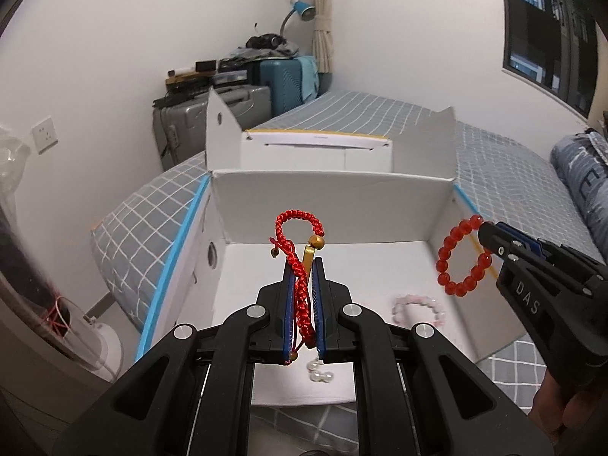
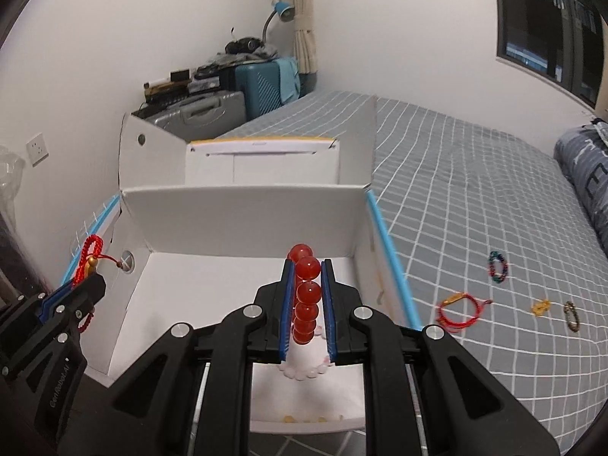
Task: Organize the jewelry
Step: 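Carry the red cord and red bead bracelets with both tools into the box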
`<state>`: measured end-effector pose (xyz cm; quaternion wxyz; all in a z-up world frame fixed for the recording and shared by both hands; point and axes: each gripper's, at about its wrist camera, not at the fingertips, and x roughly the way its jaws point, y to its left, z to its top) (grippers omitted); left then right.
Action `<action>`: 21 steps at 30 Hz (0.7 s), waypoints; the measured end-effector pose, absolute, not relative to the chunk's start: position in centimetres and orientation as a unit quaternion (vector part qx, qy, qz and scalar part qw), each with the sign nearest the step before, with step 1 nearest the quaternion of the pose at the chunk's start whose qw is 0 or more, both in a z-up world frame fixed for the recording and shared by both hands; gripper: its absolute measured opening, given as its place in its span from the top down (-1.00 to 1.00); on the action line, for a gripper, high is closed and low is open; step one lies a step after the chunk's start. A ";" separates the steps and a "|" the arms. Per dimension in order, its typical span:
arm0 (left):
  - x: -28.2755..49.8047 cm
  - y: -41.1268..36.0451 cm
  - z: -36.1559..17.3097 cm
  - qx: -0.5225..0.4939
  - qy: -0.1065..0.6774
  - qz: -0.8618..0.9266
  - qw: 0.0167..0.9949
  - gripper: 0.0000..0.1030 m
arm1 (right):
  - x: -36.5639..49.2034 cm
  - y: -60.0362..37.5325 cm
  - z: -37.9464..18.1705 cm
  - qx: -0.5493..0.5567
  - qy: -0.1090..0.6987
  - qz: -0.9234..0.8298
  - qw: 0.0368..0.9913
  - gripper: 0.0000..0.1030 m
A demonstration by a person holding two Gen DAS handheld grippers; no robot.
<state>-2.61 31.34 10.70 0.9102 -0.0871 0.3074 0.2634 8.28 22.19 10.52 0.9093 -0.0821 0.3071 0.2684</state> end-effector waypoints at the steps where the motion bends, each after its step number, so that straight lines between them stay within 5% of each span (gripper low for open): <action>1: -2.5 31.6 10.5 -0.089 0.311 0.264 0.909 0.84 | 8.4 22.6 10.2 -0.084 0.311 0.269 0.908 0.75; 21: 0.6 35.4 5.4 -0.120 0.403 0.249 0.872 0.84 | 11.1 25.5 5.1 -0.113 0.403 0.241 0.875 0.75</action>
